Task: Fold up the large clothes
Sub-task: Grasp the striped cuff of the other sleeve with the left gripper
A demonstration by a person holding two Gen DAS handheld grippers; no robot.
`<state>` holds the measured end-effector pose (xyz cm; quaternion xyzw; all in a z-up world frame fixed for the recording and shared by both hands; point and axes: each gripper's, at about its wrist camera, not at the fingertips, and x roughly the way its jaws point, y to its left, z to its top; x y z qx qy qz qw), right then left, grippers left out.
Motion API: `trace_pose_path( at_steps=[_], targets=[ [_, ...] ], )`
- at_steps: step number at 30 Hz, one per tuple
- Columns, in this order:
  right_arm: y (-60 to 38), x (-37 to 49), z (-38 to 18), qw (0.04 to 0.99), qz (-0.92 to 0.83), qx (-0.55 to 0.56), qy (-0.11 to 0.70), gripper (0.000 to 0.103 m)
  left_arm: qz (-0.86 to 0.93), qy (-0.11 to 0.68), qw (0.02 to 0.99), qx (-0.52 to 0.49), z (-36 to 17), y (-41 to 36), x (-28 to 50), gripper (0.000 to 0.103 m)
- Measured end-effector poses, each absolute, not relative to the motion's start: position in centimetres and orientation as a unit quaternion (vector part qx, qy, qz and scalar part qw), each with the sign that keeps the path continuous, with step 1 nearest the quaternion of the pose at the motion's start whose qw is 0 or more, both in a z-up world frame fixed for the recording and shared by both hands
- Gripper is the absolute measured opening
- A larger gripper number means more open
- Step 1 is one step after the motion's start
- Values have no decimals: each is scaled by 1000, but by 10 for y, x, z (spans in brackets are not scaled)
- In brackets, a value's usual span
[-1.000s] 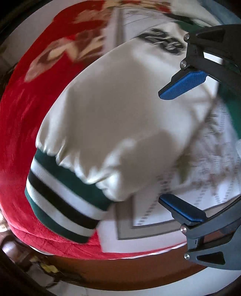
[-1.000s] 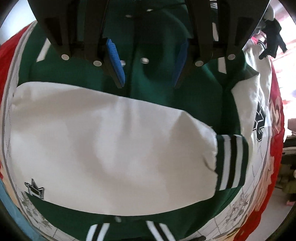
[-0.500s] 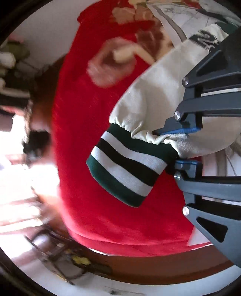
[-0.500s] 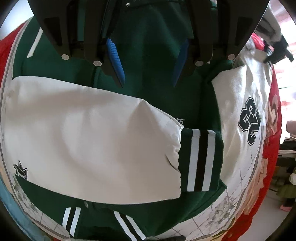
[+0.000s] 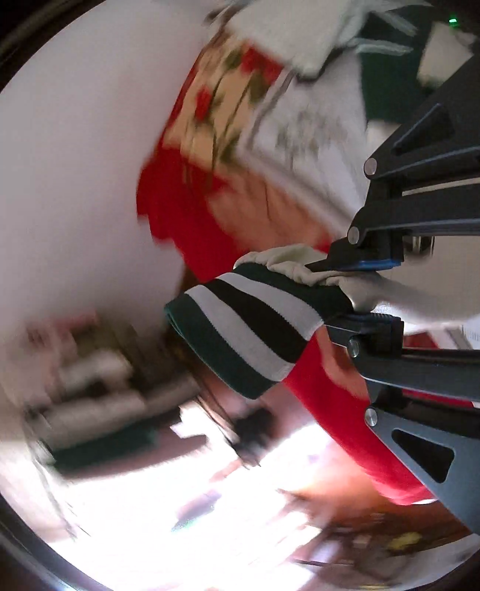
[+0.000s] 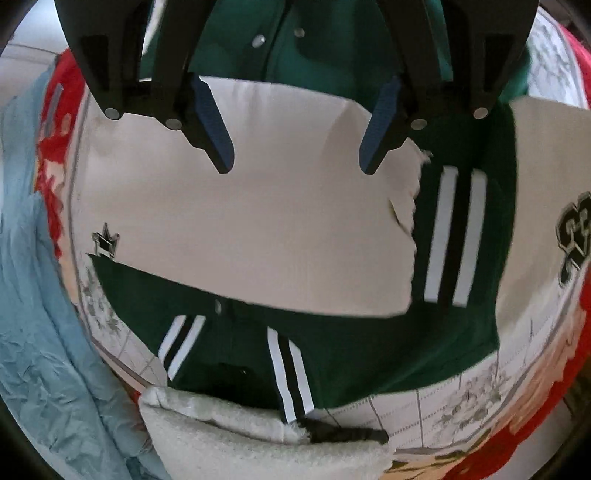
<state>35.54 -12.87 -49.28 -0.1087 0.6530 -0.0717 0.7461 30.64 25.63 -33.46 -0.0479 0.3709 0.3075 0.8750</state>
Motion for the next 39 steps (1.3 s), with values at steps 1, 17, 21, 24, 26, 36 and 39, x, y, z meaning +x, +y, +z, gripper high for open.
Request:
trace_pose_path(
  at_steps=[1, 17, 21, 24, 26, 36, 39],
  targets=[
    [-134, 357, -490, 748, -70, -98, 652, 72, 278, 371, 885, -30, -330, 227, 316, 13],
    [-440, 273, -473, 696, -236, 76, 673, 72, -99, 508, 854, 50, -405, -202, 363, 13],
    [-493, 252, -480, 681, -256, 109, 677, 72, -116, 540, 829, 87, -445, -249, 353, 15],
    [-519, 243, -481, 679, -257, 137, 674, 72, -122, 559, 816, 81, -460, -252, 356, 25],
    [-531, 240, -478, 679, -251, 157, 671, 72, -133, 564, 813, 62, -463, -250, 352, 45],
    [-574, 233, -457, 683, -177, 302, 641, 72, -70, 572, 817, -21, -437, -169, 351, 95],
    [-557, 257, -451, 695, -128, 326, 628, 72, 20, 564, 826, 1, -439, -117, 355, 96]
  ],
)
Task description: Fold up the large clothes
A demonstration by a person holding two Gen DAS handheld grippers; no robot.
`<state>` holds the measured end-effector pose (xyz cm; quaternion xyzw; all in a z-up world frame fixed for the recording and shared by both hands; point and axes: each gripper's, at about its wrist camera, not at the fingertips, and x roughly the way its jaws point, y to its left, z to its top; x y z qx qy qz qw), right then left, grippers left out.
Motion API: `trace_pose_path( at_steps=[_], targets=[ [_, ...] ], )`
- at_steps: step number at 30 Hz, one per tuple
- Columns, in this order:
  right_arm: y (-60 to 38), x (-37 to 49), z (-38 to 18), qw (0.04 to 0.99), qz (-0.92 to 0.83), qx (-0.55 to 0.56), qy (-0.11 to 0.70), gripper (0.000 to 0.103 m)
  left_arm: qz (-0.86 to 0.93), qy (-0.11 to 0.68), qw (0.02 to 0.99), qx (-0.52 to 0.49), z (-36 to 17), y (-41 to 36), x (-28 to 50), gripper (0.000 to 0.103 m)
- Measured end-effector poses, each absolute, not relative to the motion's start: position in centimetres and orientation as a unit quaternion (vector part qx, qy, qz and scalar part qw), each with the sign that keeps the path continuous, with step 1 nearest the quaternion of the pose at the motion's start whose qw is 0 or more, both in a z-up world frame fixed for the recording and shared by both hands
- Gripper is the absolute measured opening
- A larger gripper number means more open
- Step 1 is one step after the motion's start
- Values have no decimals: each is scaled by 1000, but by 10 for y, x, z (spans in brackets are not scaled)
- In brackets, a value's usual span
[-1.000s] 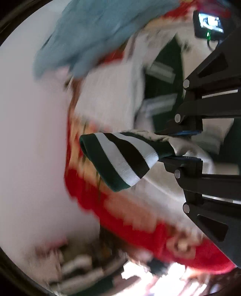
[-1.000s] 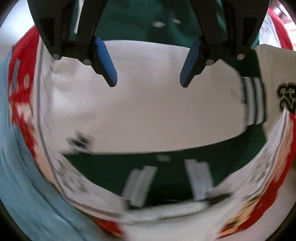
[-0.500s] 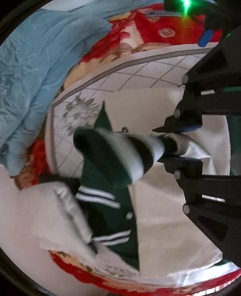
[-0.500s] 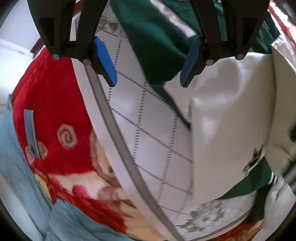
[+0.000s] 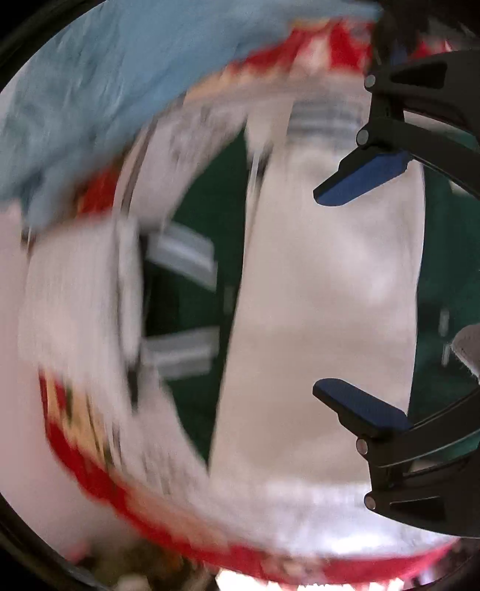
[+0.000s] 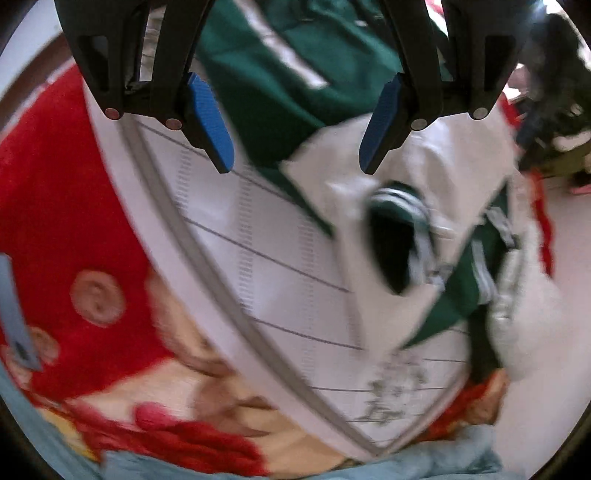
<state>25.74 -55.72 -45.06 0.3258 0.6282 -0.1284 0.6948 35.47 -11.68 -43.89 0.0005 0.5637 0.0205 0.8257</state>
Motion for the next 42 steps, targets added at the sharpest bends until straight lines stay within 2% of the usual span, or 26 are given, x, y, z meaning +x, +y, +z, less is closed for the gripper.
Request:
trace_pose_path(
  at_steps=[3, 7, 9, 10, 11, 14, 16, 19, 23, 27, 31, 34, 36, 40, 42],
  targets=[
    [-540, 293, -456, 708, -81, 327, 621, 72, 102, 570, 814, 44, -460, -70, 361, 96],
    [-517, 338, -484, 702, -62, 302, 642, 72, 165, 592, 787, 50, -492, -20, 370, 96],
    [-513, 353, -506, 680, -67, 304, 664, 68, 181, 598, 778, 57, -503, -9, 372, 96],
    [-510, 357, -514, 675, -74, 296, 672, 48, 190, 601, 774, 59, -507, -5, 373, 96],
    [-507, 358, -517, 676, -87, 272, 680, 11, 192, 602, 773, 59, -507, -2, 373, 96],
    [-499, 357, -513, 688, -112, 201, 688, 7, 190, 593, 780, 65, -503, -2, 373, 100],
    [-511, 353, -514, 685, -151, 192, 687, 7, 181, 592, 783, 61, -501, -4, 376, 102],
    [-520, 356, -522, 651, -155, 212, 712, 13, 177, 595, 783, 52, -498, -7, 387, 102],
    [-503, 373, -476, 677, -144, 213, 690, 34, 176, 590, 786, 56, -490, -12, 410, 102],
    [-456, 412, -447, 702, -82, 232, 668, 41, 178, 588, 786, 66, -496, -18, 440, 102],
    [-400, 463, -495, 651, -16, 296, 699, 52, 180, 591, 781, 93, -517, -26, 468, 102],
    [-366, 501, -535, 628, -21, 327, 706, 52, 188, 589, 778, 111, -530, -31, 486, 102],
    [-349, 523, -551, 639, -45, 300, 707, 55, 196, 585, 778, 120, -536, -32, 495, 102],
    [-312, 554, -583, 636, -88, 211, 737, 71, 199, 590, 772, 126, -550, -32, 510, 102],
    [-295, 559, -587, 632, -112, 170, 747, 71, 197, 587, 774, 131, -551, -33, 512, 102]
  ],
)
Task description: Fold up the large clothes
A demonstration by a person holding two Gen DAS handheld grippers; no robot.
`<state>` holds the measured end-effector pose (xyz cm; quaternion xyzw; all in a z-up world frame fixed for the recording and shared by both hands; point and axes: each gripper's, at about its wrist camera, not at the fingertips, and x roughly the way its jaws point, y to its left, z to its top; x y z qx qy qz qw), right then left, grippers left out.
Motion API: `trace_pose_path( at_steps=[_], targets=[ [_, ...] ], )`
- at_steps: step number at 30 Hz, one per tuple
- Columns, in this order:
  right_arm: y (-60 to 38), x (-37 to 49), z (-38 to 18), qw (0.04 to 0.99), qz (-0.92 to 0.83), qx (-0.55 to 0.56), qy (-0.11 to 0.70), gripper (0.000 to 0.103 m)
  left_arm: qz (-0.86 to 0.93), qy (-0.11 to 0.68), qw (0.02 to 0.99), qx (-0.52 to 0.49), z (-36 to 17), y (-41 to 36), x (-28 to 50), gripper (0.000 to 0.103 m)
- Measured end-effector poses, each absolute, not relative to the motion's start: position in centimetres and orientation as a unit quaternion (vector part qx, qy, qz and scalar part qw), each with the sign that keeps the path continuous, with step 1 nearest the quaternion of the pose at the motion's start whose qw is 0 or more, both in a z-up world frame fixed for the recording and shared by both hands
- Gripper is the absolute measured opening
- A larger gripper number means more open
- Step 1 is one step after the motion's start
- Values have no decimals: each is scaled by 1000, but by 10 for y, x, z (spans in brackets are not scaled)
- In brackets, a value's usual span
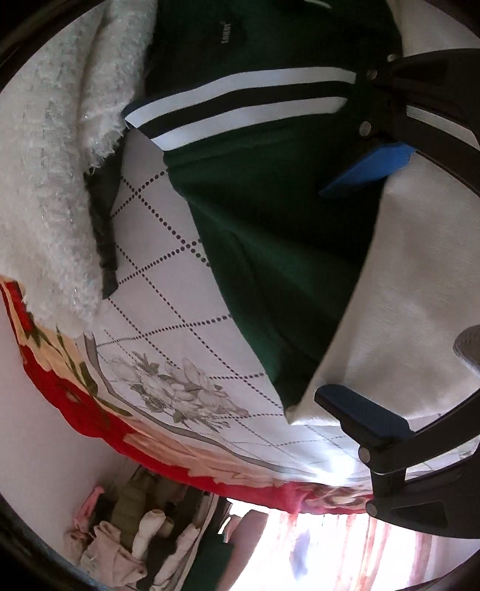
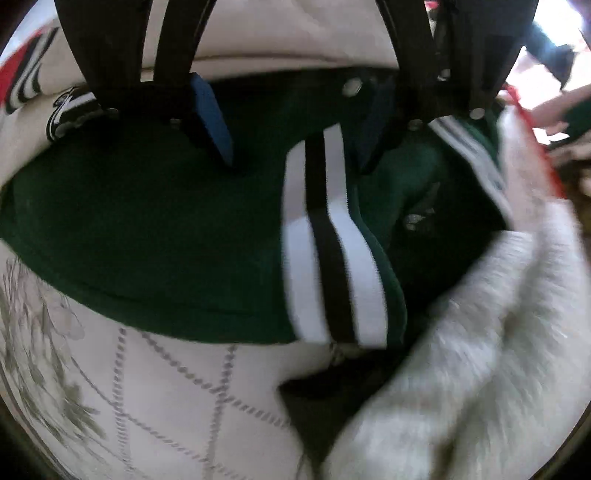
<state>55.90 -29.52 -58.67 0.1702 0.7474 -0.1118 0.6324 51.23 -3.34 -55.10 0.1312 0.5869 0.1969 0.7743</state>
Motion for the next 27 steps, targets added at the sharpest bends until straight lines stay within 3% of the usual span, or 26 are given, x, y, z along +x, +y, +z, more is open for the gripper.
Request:
trace_pose_path(
  at_steps=[2, 3, 5, 7, 14, 15, 17, 19, 23, 27],
  targets=[
    [-288, 561, -583, 645, -139, 155, 736, 49, 195, 583, 778, 133, -550, -35, 512, 102],
    [-285, 560, -582, 647, -150, 148, 733, 45, 194, 582, 779, 132, -549, -34, 511, 102],
    [-283, 557, -578, 654, -160, 151, 723, 26, 192, 585, 778, 123, -547, -33, 510, 102],
    [-281, 554, -569, 667, -158, 168, 708, 21, 188, 585, 781, 113, -542, -31, 510, 102],
    [-269, 568, -537, 707, -136, 207, 662, 20, 193, 570, 792, 108, -525, -23, 515, 102],
    [-267, 574, -553, 687, -119, 204, 687, 22, 194, 569, 792, 105, -523, -21, 516, 102],
    [-267, 577, -570, 657, -90, 216, 716, 37, 198, 564, 794, 108, -518, -16, 515, 102],
    [-263, 573, -559, 660, -59, 225, 714, 40, 209, 553, 798, 114, -513, -12, 512, 102],
    [-237, 549, -529, 672, 52, 256, 693, 41, 217, 561, 791, 111, -519, 0, 511, 103],
    [-195, 538, -560, 633, 141, 274, 711, 41, 212, 582, 781, 86, -532, 8, 512, 103]
  ],
)
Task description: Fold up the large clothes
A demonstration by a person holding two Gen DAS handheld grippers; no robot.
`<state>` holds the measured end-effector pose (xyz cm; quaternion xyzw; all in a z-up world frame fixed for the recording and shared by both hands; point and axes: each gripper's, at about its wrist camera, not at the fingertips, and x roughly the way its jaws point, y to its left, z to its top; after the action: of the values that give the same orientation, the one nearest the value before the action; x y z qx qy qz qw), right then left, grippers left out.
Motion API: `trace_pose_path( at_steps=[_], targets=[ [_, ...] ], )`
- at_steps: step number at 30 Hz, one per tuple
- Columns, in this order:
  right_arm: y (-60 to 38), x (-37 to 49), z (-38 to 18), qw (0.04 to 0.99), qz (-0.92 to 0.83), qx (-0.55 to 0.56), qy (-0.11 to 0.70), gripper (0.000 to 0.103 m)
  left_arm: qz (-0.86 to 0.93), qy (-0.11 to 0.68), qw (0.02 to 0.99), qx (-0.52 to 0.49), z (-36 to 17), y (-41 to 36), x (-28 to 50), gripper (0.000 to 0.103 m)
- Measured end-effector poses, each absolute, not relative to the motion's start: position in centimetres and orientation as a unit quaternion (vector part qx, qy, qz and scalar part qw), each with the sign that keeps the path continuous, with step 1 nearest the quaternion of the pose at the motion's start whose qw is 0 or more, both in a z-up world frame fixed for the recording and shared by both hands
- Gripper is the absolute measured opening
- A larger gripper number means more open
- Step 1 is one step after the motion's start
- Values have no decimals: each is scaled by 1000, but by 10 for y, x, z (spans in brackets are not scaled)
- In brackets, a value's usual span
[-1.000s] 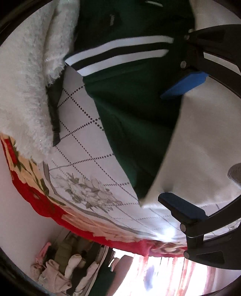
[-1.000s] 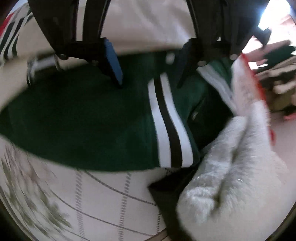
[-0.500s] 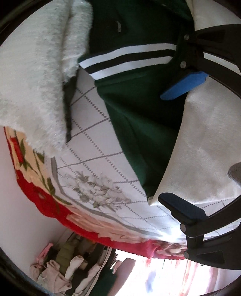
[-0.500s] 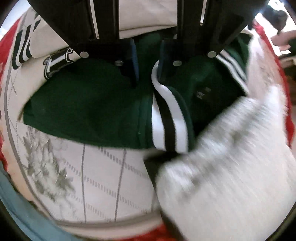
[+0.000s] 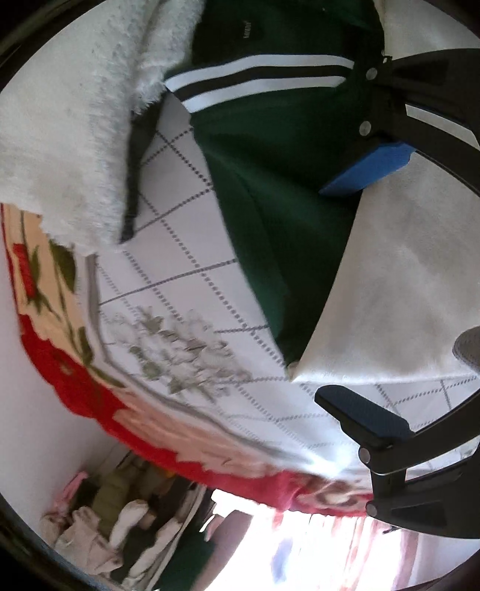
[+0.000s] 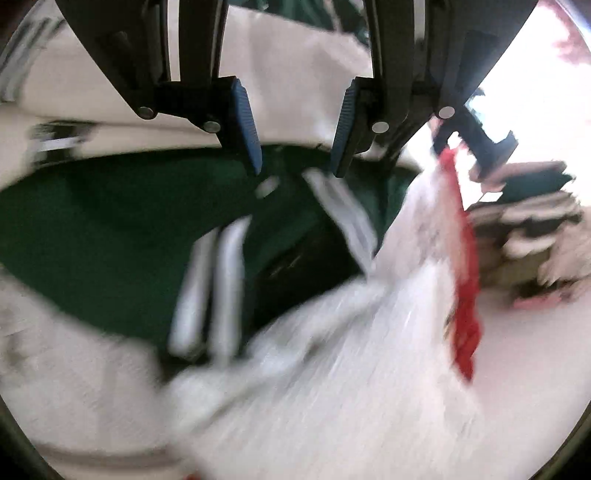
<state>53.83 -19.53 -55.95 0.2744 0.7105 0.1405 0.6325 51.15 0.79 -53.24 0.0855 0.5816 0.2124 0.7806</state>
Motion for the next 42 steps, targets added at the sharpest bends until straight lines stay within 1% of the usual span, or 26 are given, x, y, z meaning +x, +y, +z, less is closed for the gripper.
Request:
trace_pose_path(
  at_steps=[2, 4, 6, 9, 12, 13, 14, 15, 16, 18, 21, 22, 24, 27, 28, 29, 30, 31, 33, 35, 38, 41, 42],
  targets=[
    [-175, 543, -579, 617, 175, 272, 717, 41, 210, 587, 778, 79, -538, 9, 511, 103],
    [-155, 548, -606, 610, 165, 249, 734, 41, 209, 587, 778, 81, -542, 8, 510, 103],
    [-134, 550, -623, 614, 165, 239, 734, 41, 208, 587, 778, 82, -544, 8, 510, 103],
    [-110, 554, -638, 613, 181, 241, 730, 46, 207, 590, 777, 79, -547, 9, 512, 103],
    [-83, 561, -649, 606, 196, 249, 729, 47, 209, 591, 775, 76, -548, 11, 512, 103],
    [-76, 563, -649, 610, 198, 248, 726, 46, 209, 592, 775, 76, -548, 11, 513, 103],
    [-68, 563, -649, 616, 203, 239, 723, 31, 209, 592, 775, 75, -547, 12, 513, 103],
    [-60, 565, -648, 619, 211, 226, 722, 12, 208, 593, 775, 74, -546, 12, 514, 103],
    [-56, 564, -644, 619, 215, 219, 723, 3, 206, 593, 775, 72, -544, 13, 514, 103],
    [-53, 562, -636, 628, 196, 188, 729, 3, 203, 592, 777, 68, -539, 15, 514, 103],
    [-57, 573, -615, 655, 179, 212, 703, 2, 202, 576, 789, 66, -523, 19, 513, 103],
    [-77, 580, -600, 665, 176, 217, 693, 2, 202, 569, 794, 65, -517, 21, 514, 103],
    [-81, 593, -586, 678, 174, 212, 682, 2, 202, 564, 798, 62, -512, 23, 516, 103],
    [-80, 613, -585, 679, 165, 186, 691, 2, 204, 564, 798, 64, -510, 23, 520, 103],
    [-75, 618, -595, 662, 157, 173, 712, 2, 204, 565, 797, 64, -510, 24, 521, 103],
    [-81, 620, -598, 651, 146, 164, 727, 5, 202, 567, 796, 61, -509, 24, 520, 103],
    [-81, 622, -600, 643, 140, 159, 736, 10, 200, 568, 797, 57, -504, 24, 518, 103],
    [-83, 620, -593, 640, 136, 158, 740, 16, 197, 565, 799, 52, -498, 25, 515, 103],
    [-100, 609, -570, 637, 130, 162, 743, 23, 185, 557, 809, 42, -481, 21, 503, 103],
    [-125, 588, -537, 644, 130, 169, 735, 38, 170, 552, 815, 41, -467, 13, 489, 103],
    [-176, 537, -479, 671, 101, 141, 721, 45, 141, 557, 817, 47, -450, -8, 458, 103],
    [-236, 466, -435, 678, 40, 123, 724, 48, 117, 573, 808, 67, -446, -34, 424, 103],
    [-278, 446, -422, 676, 21, 116, 728, 49, 110, 580, 804, 72, -449, -42, 413, 103]
  ],
)
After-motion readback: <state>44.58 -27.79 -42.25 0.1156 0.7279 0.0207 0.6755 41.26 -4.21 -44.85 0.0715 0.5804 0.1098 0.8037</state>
